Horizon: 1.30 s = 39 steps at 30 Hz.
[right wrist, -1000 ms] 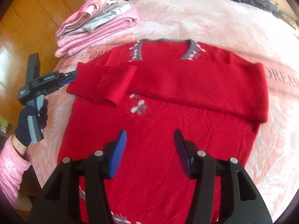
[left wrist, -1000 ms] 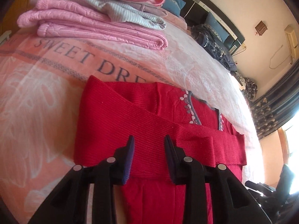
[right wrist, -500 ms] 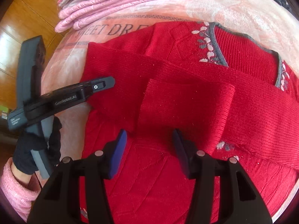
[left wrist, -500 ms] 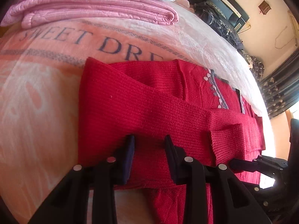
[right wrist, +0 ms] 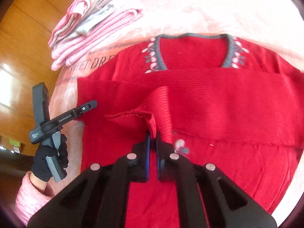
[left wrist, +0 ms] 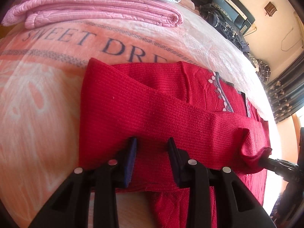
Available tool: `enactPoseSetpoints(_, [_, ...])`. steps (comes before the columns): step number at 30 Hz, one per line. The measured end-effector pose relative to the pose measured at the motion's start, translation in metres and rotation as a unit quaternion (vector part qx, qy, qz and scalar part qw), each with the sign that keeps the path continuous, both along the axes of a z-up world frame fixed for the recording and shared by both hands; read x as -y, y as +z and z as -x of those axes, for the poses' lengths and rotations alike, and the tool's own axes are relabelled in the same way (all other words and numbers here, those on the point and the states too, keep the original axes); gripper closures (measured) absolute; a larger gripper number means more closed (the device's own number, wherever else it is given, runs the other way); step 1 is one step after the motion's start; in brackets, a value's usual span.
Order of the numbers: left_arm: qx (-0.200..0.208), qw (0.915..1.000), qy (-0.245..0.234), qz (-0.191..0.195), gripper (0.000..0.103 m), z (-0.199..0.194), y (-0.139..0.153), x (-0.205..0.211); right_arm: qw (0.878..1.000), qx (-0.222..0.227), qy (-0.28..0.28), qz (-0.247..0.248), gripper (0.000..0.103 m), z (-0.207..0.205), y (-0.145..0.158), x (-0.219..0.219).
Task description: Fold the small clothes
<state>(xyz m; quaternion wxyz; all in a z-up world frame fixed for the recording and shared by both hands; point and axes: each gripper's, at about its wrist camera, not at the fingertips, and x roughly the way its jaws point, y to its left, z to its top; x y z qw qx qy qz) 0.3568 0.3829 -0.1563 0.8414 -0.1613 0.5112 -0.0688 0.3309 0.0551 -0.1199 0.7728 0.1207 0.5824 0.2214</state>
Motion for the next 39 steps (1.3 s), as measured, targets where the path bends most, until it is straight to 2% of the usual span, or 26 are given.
enactPoseSetpoints(2, [0.0,1.0,0.003,-0.003,0.069,0.0,0.0,0.001,0.999,-0.011,-0.033,0.002,0.089,0.004,-0.003,0.036])
enactPoseSetpoints(5, [-0.002,0.9999,0.008,-0.013,0.069,0.001,0.002,0.005,0.997,-0.023,-0.073,0.018,0.086,0.011,-0.016,0.083])
enactPoseSetpoints(9, [-0.003,0.9995,0.027,-0.019,0.068,0.008,0.014,0.005,0.994,-0.042,-0.095,-0.024,0.076,0.019,-0.03,0.116])
enactPoseSetpoints(12, [0.011,0.9986,0.043,-0.028,0.063,0.022,0.024,0.002,0.994,-0.043,-0.092,-0.052,0.075,0.017,-0.035,0.116])
enactPoseSetpoints(15, [0.025,0.9978,0.056,-0.027,0.062,0.034,0.033,-0.003,0.991,-0.054,-0.076,-0.093,0.075,0.01,-0.043,0.1])
enactPoseSetpoints(20, [0.045,0.9968,0.052,-0.041,0.059,0.048,0.047,-0.005,0.991,-0.069,-0.07,-0.088,0.075,-0.004,-0.054,0.07])
enactPoseSetpoints(22, [0.049,0.9967,0.045,-0.047,0.057,0.051,0.05,-0.003,0.992,-0.059,-0.068,-0.085,0.089,-0.008,-0.052,0.064])
enactPoseSetpoints(23, [0.05,0.9967,0.041,-0.049,0.057,0.052,0.051,-0.002,0.992,-0.059,-0.063,-0.086,0.101,-0.01,-0.05,0.062])
enactPoseSetpoints(25, [0.051,0.9967,0.037,-0.051,0.057,0.053,0.053,-0.001,0.993,-0.05,-0.059,-0.086,0.101,-0.011,-0.042,0.061])
enactPoseSetpoints(29, [0.058,0.9964,0.037,-0.051,0.056,0.051,0.057,0.001,0.997,0.02,-0.051,-0.055,0.101,-0.009,-0.001,0.077])
enactPoseSetpoints(31, [0.061,0.9961,0.033,-0.054,0.056,0.048,0.058,0.006,0.996,0.037,-0.053,-0.059,0.102,-0.01,0.017,0.092])
enactPoseSetpoints(33, [0.062,0.996,0.029,-0.058,0.056,0.045,0.058,0.013,0.996,0.058,-0.061,-0.029,0.101,-0.011,0.03,0.107])
enactPoseSetpoints(35, [0.063,0.996,0.027,-0.057,0.056,0.041,0.058,0.019,0.995,0.076,-0.071,0.005,0.101,-0.01,0.039,0.124])
enactPoseSetpoints(39, [0.061,0.9961,0.023,-0.06,0.056,0.034,0.053,0.032,0.992,0.078,-0.103,0.005,0.101,-0.009,0.034,0.163])
